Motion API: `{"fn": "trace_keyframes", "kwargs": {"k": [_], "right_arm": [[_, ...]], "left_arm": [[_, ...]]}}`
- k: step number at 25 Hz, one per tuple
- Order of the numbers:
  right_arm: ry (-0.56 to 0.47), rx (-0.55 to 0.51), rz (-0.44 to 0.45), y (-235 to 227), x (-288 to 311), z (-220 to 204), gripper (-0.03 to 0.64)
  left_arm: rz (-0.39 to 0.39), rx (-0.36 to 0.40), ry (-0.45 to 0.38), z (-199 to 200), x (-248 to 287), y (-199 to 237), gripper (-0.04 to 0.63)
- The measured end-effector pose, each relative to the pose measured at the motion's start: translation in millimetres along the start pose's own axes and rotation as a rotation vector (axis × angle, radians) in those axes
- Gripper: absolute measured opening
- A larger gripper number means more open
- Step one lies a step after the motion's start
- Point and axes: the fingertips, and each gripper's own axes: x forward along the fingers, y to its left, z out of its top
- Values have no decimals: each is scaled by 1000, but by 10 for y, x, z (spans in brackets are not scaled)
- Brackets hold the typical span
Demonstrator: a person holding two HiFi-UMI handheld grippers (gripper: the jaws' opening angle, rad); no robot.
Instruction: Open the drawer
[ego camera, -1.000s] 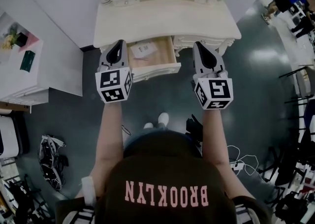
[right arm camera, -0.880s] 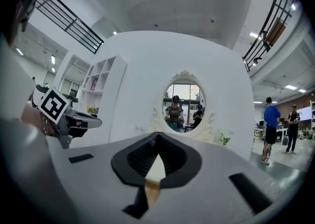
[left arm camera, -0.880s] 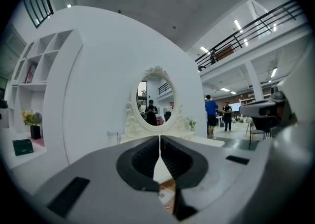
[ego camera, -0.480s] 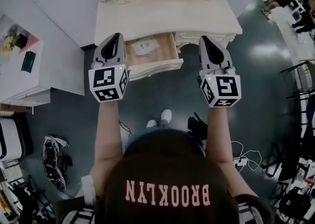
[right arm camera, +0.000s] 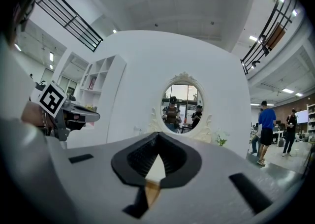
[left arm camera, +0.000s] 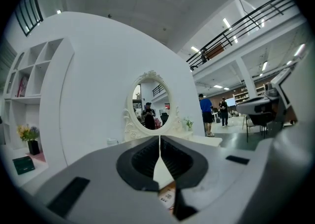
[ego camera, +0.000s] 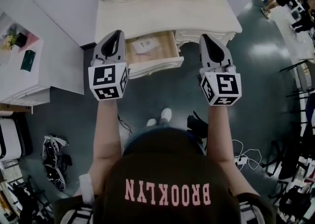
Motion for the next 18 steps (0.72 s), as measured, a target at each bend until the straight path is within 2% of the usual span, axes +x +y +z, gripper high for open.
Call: {"fn": "trace_keyframes", "kwargs": {"k": [18], "right_arm": [[-4,-23,18,100,-12,43,-5]], "left_arm": [[30,27,-21,49,-43,61,11]]}}
